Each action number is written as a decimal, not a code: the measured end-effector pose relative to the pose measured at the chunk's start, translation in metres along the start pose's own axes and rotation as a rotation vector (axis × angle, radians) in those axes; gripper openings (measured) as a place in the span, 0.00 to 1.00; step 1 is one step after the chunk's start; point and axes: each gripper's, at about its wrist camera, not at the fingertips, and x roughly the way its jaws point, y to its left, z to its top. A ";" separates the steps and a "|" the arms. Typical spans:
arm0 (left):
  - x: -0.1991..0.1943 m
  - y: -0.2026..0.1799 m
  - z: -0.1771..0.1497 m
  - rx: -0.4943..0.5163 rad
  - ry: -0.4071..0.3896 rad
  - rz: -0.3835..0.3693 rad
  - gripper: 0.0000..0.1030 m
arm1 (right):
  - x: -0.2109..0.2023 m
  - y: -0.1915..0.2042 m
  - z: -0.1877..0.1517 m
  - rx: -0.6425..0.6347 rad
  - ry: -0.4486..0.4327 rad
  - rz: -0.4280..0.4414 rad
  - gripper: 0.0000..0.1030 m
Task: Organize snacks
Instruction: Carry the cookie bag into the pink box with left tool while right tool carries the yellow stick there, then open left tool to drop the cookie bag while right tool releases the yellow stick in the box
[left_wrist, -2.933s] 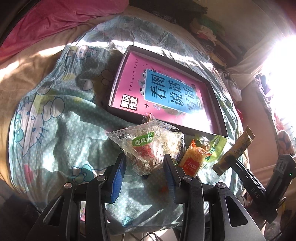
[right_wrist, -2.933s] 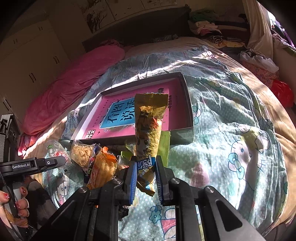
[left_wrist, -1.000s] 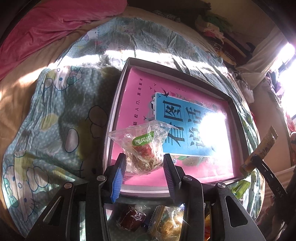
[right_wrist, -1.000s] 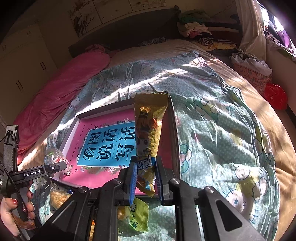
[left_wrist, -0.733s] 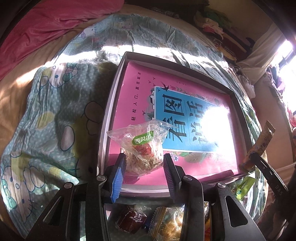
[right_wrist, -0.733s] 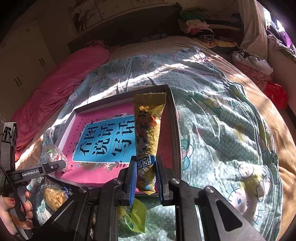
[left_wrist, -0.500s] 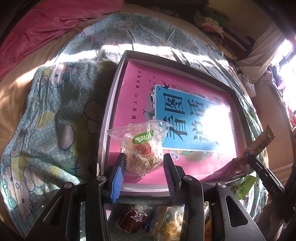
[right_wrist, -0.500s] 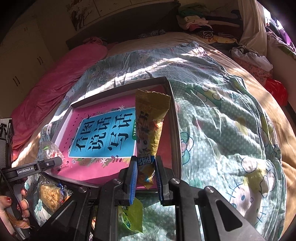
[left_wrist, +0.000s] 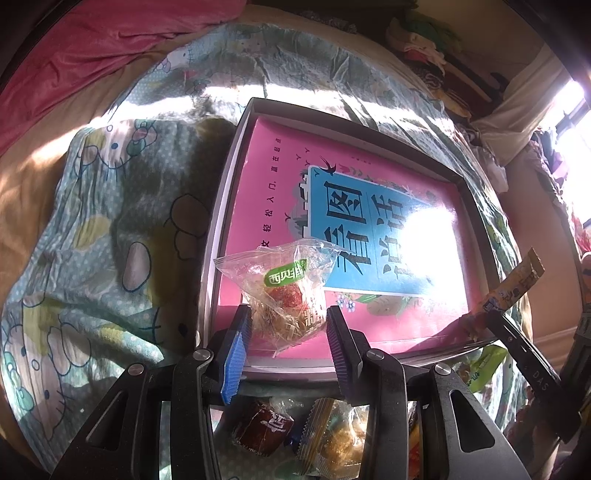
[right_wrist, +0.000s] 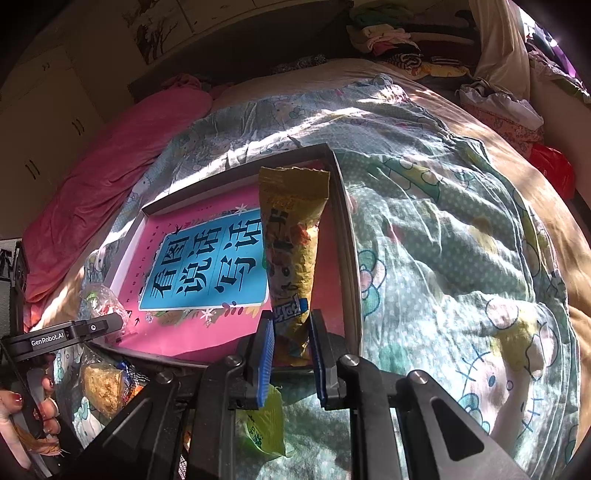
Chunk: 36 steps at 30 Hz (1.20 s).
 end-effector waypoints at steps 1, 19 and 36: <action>0.000 0.000 0.000 -0.001 0.000 -0.002 0.42 | -0.001 0.000 0.000 0.003 0.000 0.002 0.19; -0.007 0.003 -0.003 0.001 -0.009 0.008 0.45 | -0.007 0.000 -0.003 0.017 -0.006 0.011 0.23; -0.024 0.002 -0.004 0.003 -0.043 -0.006 0.59 | -0.015 0.002 -0.006 0.021 -0.022 0.013 0.31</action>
